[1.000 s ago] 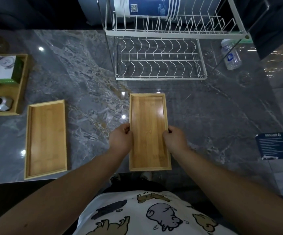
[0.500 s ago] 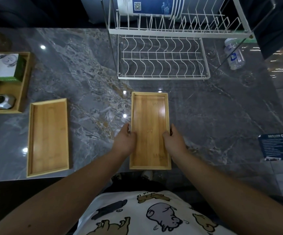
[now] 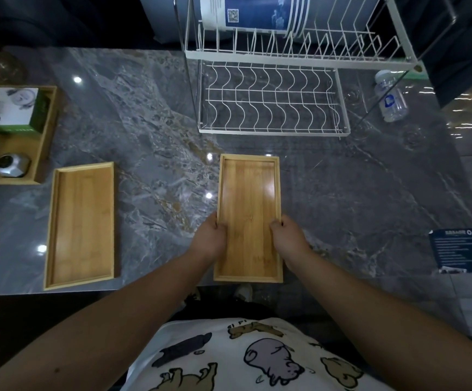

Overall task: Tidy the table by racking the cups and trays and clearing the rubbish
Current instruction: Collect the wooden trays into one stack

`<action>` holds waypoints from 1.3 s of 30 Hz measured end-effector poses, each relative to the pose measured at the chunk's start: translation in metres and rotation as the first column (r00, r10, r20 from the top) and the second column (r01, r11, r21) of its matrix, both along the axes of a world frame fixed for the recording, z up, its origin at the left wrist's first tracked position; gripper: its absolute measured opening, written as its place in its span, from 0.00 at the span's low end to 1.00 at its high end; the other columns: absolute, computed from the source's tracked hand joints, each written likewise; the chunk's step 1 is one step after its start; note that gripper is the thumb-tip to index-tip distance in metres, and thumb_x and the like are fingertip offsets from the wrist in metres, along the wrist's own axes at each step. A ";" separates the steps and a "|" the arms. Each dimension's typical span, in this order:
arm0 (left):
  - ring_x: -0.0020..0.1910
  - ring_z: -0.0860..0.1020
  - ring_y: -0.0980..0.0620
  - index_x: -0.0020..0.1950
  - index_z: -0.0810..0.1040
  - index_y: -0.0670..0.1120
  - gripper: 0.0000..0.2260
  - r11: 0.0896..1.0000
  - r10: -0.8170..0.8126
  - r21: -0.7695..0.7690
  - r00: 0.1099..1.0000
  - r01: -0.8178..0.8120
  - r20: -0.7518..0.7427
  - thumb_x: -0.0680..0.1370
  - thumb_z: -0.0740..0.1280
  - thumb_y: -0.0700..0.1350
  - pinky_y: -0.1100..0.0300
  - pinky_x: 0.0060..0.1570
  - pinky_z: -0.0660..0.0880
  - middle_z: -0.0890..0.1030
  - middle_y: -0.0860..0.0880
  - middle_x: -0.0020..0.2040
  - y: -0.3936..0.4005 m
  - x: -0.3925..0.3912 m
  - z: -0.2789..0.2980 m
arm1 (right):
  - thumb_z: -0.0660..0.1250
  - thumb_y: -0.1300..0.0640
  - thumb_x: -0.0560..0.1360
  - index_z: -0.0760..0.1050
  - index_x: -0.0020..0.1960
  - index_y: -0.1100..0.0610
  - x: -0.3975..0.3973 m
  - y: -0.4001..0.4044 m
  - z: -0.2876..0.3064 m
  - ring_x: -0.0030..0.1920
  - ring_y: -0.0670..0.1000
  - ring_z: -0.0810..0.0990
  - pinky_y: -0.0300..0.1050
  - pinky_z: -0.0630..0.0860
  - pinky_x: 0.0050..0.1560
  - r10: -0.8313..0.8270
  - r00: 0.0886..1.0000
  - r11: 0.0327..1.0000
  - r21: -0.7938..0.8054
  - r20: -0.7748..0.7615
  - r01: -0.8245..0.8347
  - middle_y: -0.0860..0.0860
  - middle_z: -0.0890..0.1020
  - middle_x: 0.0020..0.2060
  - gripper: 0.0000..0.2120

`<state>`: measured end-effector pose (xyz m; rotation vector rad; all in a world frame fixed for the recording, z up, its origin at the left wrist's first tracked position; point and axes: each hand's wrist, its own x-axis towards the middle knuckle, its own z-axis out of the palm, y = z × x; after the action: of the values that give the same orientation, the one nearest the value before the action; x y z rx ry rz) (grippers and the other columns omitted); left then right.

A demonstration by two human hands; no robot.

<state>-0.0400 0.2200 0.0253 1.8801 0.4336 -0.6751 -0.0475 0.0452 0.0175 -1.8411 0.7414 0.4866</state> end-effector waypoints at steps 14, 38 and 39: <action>0.61 0.76 0.39 0.75 0.64 0.47 0.23 0.935 -0.003 0.352 0.995 -0.032 0.100 0.81 0.60 0.52 0.53 0.58 0.73 0.77 0.40 0.65 0.150 -0.015 0.006 | 0.61 0.57 0.79 0.71 0.67 0.64 0.030 0.115 0.057 0.67 0.60 0.70 0.50 0.65 0.69 0.710 0.629 0.677 -0.551 0.317 -0.488 0.60 0.75 0.65 0.19; 0.32 0.77 0.50 0.36 0.74 0.52 0.09 0.889 0.294 0.355 0.955 -0.290 0.044 0.75 0.62 0.41 0.60 0.28 0.73 0.78 0.51 0.34 0.345 0.003 -0.022 | 0.60 0.61 0.76 0.78 0.53 0.58 0.062 0.341 -0.025 0.38 0.54 0.75 0.42 0.68 0.31 0.412 0.906 0.909 -0.023 -0.099 -0.416 0.56 0.80 0.42 0.11; 0.34 0.79 0.48 0.38 0.77 0.52 0.08 0.895 0.309 0.331 0.951 -0.299 0.023 0.75 0.62 0.42 0.58 0.32 0.76 0.80 0.49 0.35 0.347 0.003 -0.023 | 0.60 0.62 0.76 0.79 0.51 0.59 0.062 0.337 -0.027 0.37 0.53 0.76 0.42 0.68 0.32 0.405 0.910 0.912 -0.030 -0.085 -0.408 0.55 0.79 0.39 0.09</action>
<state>-0.0372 0.5668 0.0023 2.0537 0.8881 -0.4376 0.0147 0.3826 -0.0095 -2.0383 0.4165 0.8191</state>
